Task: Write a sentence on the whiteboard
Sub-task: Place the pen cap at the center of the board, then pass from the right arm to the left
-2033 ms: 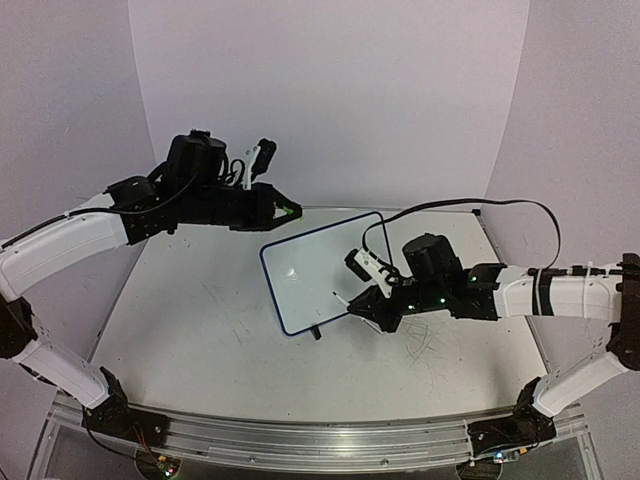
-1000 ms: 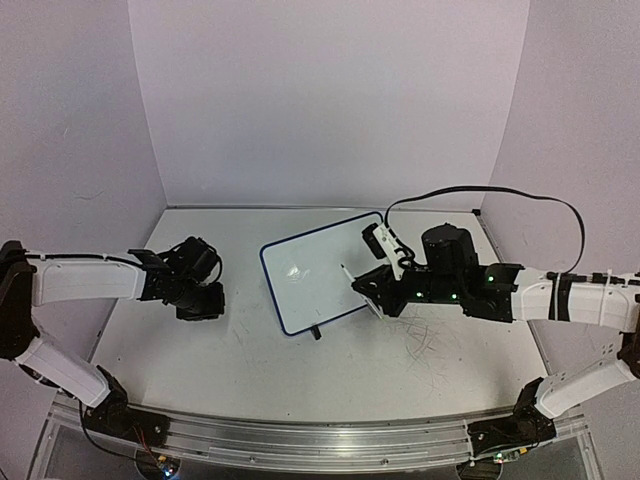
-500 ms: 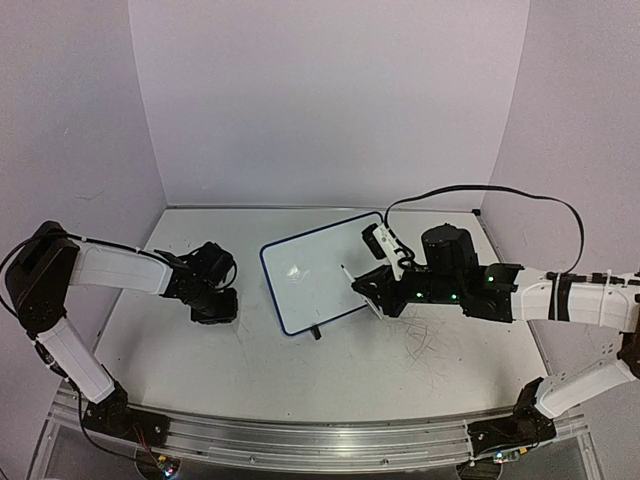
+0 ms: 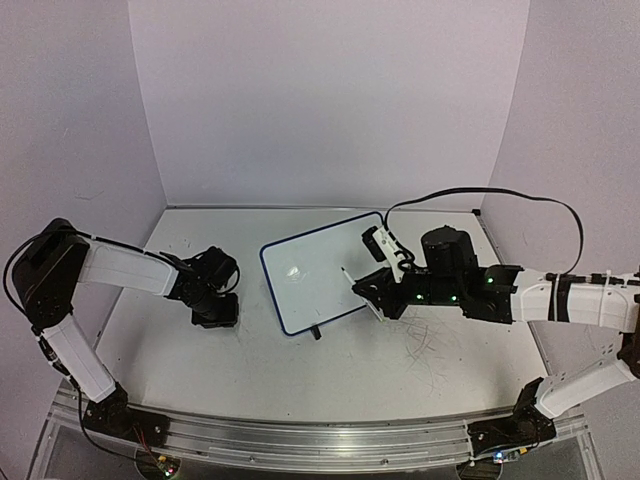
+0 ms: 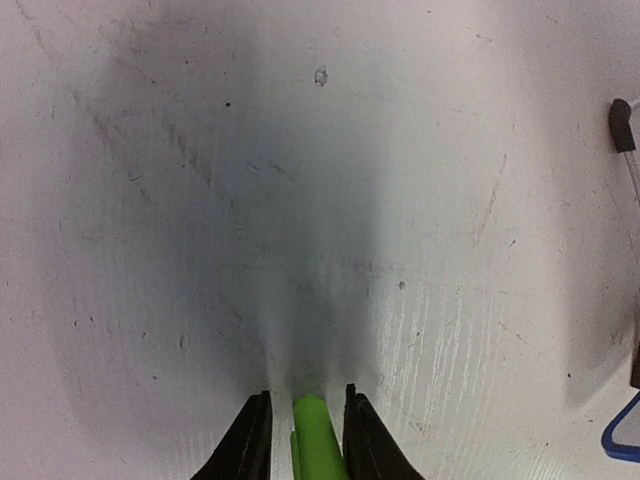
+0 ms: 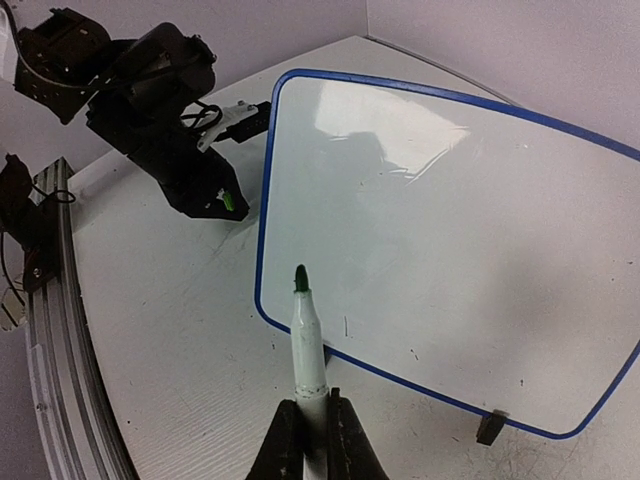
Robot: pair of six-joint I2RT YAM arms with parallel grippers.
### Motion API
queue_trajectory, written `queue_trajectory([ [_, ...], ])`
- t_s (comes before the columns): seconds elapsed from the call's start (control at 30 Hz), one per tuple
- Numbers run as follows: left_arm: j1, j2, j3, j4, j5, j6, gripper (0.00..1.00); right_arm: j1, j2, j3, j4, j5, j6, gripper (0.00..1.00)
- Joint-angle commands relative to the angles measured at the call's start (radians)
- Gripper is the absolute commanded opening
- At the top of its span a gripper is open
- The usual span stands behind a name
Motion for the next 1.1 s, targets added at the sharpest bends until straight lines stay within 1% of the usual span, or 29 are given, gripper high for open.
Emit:
queue_trajectory([
  [0.0,0.004,-0.024,0.022,0.015,-0.015,0.011,0.37,-0.001,-0.006,0.012,0.037,-0.017,0.007,0.00],
  [0.07,0.004,-0.038,0.028,0.002,-0.020,0.010,0.44,-0.001,-0.002,0.014,0.039,-0.019,0.008,0.00],
  [0.2,0.004,-0.107,0.063,-0.063,-0.041,0.012,0.55,-0.002,0.004,0.019,0.039,-0.018,0.007,0.00],
  [0.4,0.004,-0.317,0.196,-0.272,-0.188,0.035,0.67,0.000,0.016,0.024,0.038,-0.022,0.000,0.00],
  [0.47,0.004,-0.383,0.239,-0.288,-0.174,0.049,0.70,0.000,0.028,0.031,0.034,-0.039,-0.020,0.00],
  [0.53,0.004,-0.453,0.273,-0.254,-0.081,0.072,0.73,0.004,0.039,0.041,0.030,-0.070,-0.055,0.00],
  [0.6,0.004,-0.481,0.289,-0.162,0.167,0.116,0.73,0.014,0.046,0.054,0.020,-0.095,-0.092,0.00],
  [0.63,0.002,-0.466,0.300,-0.127,0.314,0.128,0.73,0.019,0.049,0.061,0.012,-0.106,-0.113,0.00],
  [0.7,-0.015,-0.418,0.344,-0.117,0.512,0.130,0.70,0.029,0.054,0.074,-0.006,-0.130,-0.152,0.00],
  [0.8,-0.091,-0.356,0.379,-0.108,0.582,0.132,0.71,0.050,0.064,0.098,-0.037,-0.154,-0.195,0.00],
  [0.9,-0.149,-0.312,0.377,-0.046,0.647,0.095,0.72,0.077,0.077,0.122,-0.067,-0.161,-0.223,0.00],
  [0.97,-0.192,-0.279,0.374,-0.001,0.676,0.065,0.73,0.088,0.085,0.139,-0.083,-0.170,-0.229,0.00],
  [1.07,-0.228,-0.234,0.374,0.040,0.692,0.049,0.75,0.097,0.088,0.148,-0.088,-0.163,-0.231,0.00],
])
